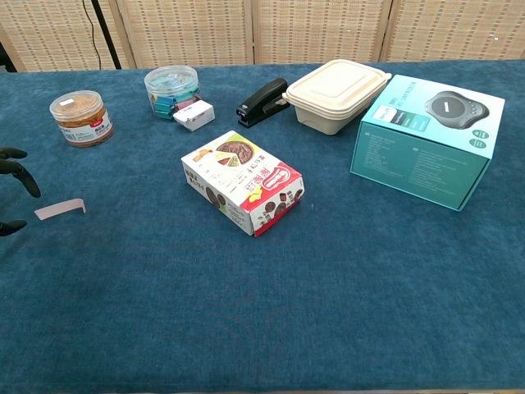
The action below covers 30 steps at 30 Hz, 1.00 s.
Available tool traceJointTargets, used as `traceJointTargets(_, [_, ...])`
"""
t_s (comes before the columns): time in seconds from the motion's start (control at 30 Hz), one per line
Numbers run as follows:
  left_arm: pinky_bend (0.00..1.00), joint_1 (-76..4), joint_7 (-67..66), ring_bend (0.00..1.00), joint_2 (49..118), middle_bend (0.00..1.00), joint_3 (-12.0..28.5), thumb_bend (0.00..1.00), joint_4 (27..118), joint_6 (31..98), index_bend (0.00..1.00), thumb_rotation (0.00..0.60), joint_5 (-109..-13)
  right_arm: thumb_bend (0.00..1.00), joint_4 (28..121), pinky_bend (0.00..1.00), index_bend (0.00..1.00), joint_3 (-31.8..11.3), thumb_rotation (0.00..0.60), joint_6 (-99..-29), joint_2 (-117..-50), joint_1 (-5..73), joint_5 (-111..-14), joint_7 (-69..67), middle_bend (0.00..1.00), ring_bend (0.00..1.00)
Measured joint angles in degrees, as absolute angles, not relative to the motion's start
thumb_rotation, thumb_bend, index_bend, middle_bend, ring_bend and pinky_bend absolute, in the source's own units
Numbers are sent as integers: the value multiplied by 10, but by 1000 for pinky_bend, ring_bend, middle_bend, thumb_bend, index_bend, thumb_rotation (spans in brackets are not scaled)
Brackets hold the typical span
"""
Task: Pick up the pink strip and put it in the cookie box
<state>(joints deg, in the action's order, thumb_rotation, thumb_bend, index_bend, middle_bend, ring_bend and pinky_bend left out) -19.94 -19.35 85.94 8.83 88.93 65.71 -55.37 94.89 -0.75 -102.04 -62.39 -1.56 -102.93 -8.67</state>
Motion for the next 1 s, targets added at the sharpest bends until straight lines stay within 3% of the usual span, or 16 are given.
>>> traceJointTargets(0.5, [0, -221, -232, 0, 904, 0, 100, 368, 861, 668, 420, 600, -521, 0, 950, 0, 0, -8, 600, -1012, -619, -12, -1021, -95, 0, 0])
traceJointTargets(1.0, [0, -230, -239, 0, 929, 0, 102, 409, 832, 676, 521, 600, -515, 0, 951, 0, 0, -7, 600, -1005, -616, -9, -1019, -101, 0, 0])
